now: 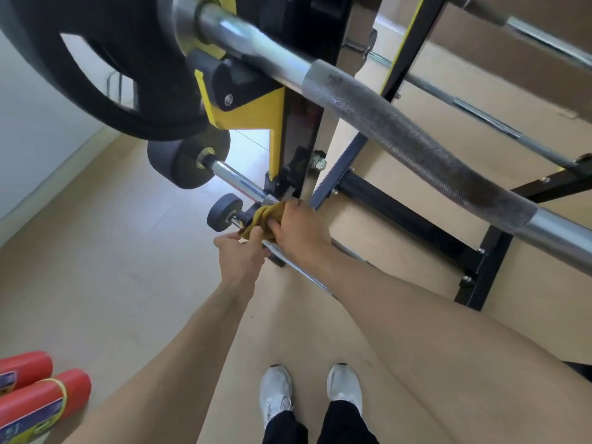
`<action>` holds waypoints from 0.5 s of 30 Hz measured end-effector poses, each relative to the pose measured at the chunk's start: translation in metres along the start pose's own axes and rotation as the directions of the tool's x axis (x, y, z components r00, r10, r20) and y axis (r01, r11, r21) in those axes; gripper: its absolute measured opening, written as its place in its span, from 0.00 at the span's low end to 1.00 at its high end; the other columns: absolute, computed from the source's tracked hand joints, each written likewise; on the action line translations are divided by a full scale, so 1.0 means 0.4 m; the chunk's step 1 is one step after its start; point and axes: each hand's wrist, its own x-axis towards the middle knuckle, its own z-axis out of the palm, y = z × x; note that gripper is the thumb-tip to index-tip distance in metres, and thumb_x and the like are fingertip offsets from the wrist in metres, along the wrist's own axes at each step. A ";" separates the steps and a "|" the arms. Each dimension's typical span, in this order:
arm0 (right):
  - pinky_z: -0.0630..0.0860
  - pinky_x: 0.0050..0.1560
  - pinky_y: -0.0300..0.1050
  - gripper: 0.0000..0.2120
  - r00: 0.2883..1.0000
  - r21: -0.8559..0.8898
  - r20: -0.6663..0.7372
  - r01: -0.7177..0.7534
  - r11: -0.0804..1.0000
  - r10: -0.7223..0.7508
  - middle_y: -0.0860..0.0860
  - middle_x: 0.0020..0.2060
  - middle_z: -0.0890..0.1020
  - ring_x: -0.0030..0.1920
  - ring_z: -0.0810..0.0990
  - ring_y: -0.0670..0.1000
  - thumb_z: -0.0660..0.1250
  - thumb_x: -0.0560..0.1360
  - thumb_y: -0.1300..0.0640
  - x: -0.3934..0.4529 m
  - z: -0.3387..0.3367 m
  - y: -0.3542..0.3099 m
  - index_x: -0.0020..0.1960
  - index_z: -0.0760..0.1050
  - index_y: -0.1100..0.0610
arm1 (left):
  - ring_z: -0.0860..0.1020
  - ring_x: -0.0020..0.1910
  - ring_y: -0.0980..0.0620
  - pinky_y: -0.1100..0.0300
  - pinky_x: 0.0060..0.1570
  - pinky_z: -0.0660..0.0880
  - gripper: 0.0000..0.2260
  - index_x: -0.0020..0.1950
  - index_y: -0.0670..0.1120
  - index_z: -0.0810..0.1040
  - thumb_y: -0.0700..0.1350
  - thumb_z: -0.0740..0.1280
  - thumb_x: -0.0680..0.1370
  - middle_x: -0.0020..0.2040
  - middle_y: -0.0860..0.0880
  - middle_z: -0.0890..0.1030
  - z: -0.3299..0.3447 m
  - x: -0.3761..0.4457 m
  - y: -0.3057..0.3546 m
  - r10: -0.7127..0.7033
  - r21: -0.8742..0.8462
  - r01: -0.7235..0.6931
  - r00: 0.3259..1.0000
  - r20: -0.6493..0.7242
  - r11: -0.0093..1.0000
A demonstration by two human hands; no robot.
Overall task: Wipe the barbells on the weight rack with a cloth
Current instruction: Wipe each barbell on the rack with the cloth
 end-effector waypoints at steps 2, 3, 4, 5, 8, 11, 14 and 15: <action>0.75 0.46 0.47 0.24 0.999 -0.022 0.034 -0.024 0.999 0.025 0.52 0.50 0.81 0.50 0.82 0.54 0.59 0.79 0.36 0.007 -0.003 0.003 0.60 0.72 0.56 | 0.78 0.41 0.52 0.55 0.43 0.77 0.15 0.61 0.48 0.61 0.48 0.65 0.81 0.43 0.50 0.73 0.019 -0.002 -0.008 -0.021 0.043 0.025 0.997 -0.076 0.999; 0.73 0.45 0.46 0.24 0.999 -0.026 0.048 -0.018 1.000 0.019 0.52 0.49 0.81 0.49 0.82 0.54 0.59 0.79 0.36 0.008 -0.008 0.006 0.60 0.72 0.56 | 0.77 0.41 0.52 0.55 0.43 0.76 0.15 0.61 0.48 0.60 0.47 0.64 0.81 0.43 0.50 0.72 0.029 -0.001 -0.013 -0.038 0.035 0.041 0.995 -0.087 0.999; 0.71 0.44 0.45 0.23 0.998 -0.037 0.060 -0.004 0.999 0.006 0.52 0.49 0.81 0.49 0.82 0.54 0.60 0.79 0.37 0.006 -0.014 0.010 0.60 0.72 0.56 | 0.78 0.43 0.51 0.54 0.43 0.78 0.15 0.61 0.48 0.61 0.47 0.64 0.81 0.45 0.49 0.74 0.039 0.000 -0.017 -0.068 0.011 0.069 0.995 -0.075 0.998; 0.70 0.43 0.44 0.21 0.998 -0.052 0.064 0.010 0.999 -0.006 0.52 0.49 0.81 0.49 0.82 0.54 0.61 0.79 0.39 0.002 -0.020 0.013 0.60 0.72 0.56 | 0.80 0.45 0.49 0.52 0.45 0.80 0.15 0.62 0.46 0.63 0.47 0.64 0.80 0.47 0.48 0.76 0.051 0.003 -0.022 -0.103 -0.015 0.102 0.993 -0.049 0.995; 0.73 0.44 0.47 0.13 0.998 -0.106 0.048 0.040 0.994 -0.035 0.54 0.50 0.82 0.49 0.83 0.56 0.61 0.82 0.48 -0.017 -0.034 0.018 0.60 0.71 0.58 | 0.82 0.49 0.45 0.54 0.40 0.80 0.17 0.65 0.43 0.69 0.49 0.63 0.80 0.49 0.46 0.79 0.087 -0.008 -0.028 -0.161 0.000 0.161 0.987 0.010 0.987; 0.74 0.44 0.50 0.10 0.998 -0.118 0.055 0.038 0.992 -0.032 0.56 0.50 0.80 0.48 0.81 0.58 0.55 0.84 0.57 -0.049 -0.046 0.040 0.59 0.71 0.61 | 0.81 0.51 0.46 0.61 0.35 0.75 0.12 0.61 0.45 0.72 0.50 0.60 0.83 0.46 0.48 0.77 0.117 -0.032 -0.028 -0.149 0.013 0.149 0.988 0.042 0.989; 0.74 0.45 0.47 0.13 1.000 -0.079 0.021 -0.015 0.997 0.017 0.53 0.47 0.78 0.44 0.79 0.55 0.52 0.85 0.54 -0.098 -0.057 0.085 0.59 0.71 0.60 | 0.82 0.50 0.46 0.60 0.36 0.76 0.14 0.61 0.45 0.74 0.53 0.59 0.83 0.48 0.47 0.80 0.143 -0.052 -0.033 -0.108 0.069 0.105 0.993 0.054 0.992; 0.77 0.47 0.48 0.13 1.000 -0.084 0.005 -0.019 0.996 0.019 0.54 0.49 0.80 0.45 0.81 0.55 0.53 0.85 0.52 -0.113 -0.057 0.100 0.60 0.71 0.59 | 0.82 0.49 0.45 0.58 0.37 0.78 0.15 0.62 0.45 0.75 0.53 0.60 0.83 0.50 0.46 0.81 0.152 -0.060 -0.038 -0.092 0.091 0.086 0.994 0.066 0.992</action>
